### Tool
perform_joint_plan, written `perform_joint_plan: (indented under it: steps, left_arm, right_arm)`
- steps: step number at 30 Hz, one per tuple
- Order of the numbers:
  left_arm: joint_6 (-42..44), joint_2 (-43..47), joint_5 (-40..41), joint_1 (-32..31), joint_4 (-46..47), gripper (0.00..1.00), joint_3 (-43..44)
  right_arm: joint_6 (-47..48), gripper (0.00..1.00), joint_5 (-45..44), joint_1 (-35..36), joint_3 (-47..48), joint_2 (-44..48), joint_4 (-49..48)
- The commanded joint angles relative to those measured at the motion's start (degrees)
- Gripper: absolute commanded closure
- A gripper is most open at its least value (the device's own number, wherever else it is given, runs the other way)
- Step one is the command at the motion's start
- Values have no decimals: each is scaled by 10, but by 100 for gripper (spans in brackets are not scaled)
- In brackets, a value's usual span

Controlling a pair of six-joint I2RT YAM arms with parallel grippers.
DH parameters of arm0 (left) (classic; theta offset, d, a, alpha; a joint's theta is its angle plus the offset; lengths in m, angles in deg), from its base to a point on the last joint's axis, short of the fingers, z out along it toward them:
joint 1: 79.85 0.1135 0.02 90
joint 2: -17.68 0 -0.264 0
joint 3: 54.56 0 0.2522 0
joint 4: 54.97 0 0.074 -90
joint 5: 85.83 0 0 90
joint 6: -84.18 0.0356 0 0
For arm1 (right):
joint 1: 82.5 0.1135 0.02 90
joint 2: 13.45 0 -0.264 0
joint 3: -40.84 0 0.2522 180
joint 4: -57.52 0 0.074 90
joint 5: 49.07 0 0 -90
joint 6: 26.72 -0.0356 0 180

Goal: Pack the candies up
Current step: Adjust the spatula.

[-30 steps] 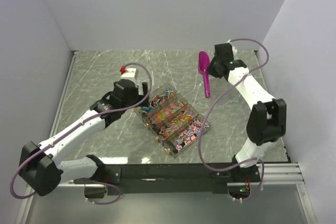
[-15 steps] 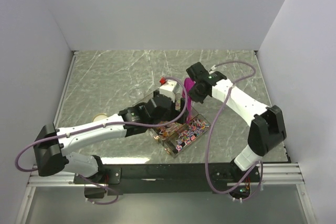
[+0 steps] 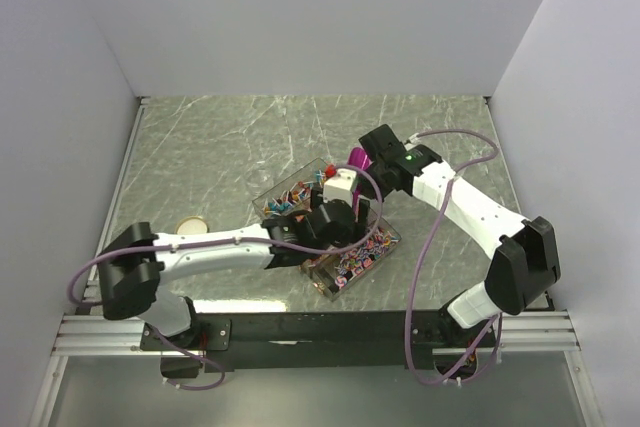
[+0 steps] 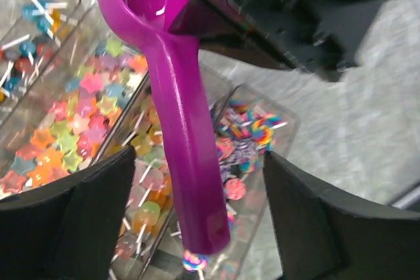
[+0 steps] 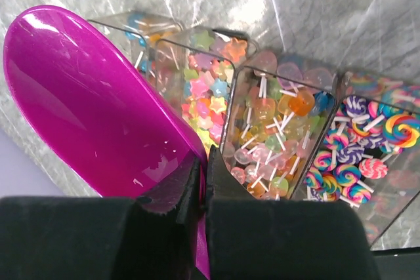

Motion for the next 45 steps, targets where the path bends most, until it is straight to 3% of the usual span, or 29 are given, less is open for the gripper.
perform_joint_plan:
  steps: [1, 2, 4, 5, 7, 11, 13, 14, 16, 18, 21, 24, 27, 32, 37, 41, 45]
  left_arm:
    - [-14, -23, 58, -15, -16, 18, 30]
    - [-12, -28, 75, -21, -19, 25, 34]
    - [-9, -42, 90, -25, -32, 27, 39]
    - [-7, -46, 102, -28, -37, 36, 45]
    - [-5, -56, 107, -32, -43, 44, 49]
    - [-4, -58, 114, -37, -47, 75, 53]
    - [-5, -55, 113, -37, -47, 86, 51]
    - [-8, -53, 113, -37, -48, 94, 48]
    - [-10, -43, 114, -38, -49, 99, 43]
    - [-7, -31, 111, -37, -44, 99, 34]
    - [1, -12, 107, -37, -36, 99, 22]
    - [16, 6, 101, -37, -29, 99, 10]
    - [35, 28, 73, -28, -12, 99, -10]
    - [89, 80, -39, 17, 24, 99, -56]
    - [133, 140, -197, 67, 27, 99, -90]
    - [152, 179, -318, 112, 33, 99, -110]
    - [163, 182, -381, 125, 11, 99, -111]
  right_arm:
    - [-29, 100, 0, 7, -9, 22, -13]
    - [-31, 100, 1, 9, -9, 22, -12]
    - [-34, 100, -2, 10, -8, 20, -9]
    - [-34, 100, -3, 11, -8, 19, -6]
    - [-34, 100, 0, 12, -9, 18, -11]
    - [-30, 100, 4, 12, -12, 20, -18]
    - [-21, 100, 7, 12, -14, 21, -26]
    - [-19, 97, 10, 12, -15, 24, -26]
    - [-5, 83, 14, 12, -24, 31, -44]
    - [16, 69, 22, 12, -47, 51, -82]
    - [42, 34, 22, 11, -81, 91, -127]
    - [83, 13, 18, 3, -102, 133, -154]
    - [133, 2, 41, -16, -127, 173, -183]
    - [257, 0, 169, -93, -216, 255, -306]
    - [363, 1, 339, -203, -250, 289, -353]
    - [450, 4, 451, -227, -233, 256, -358]
    - [466, 9, 516, -227, -234, 241, -387]
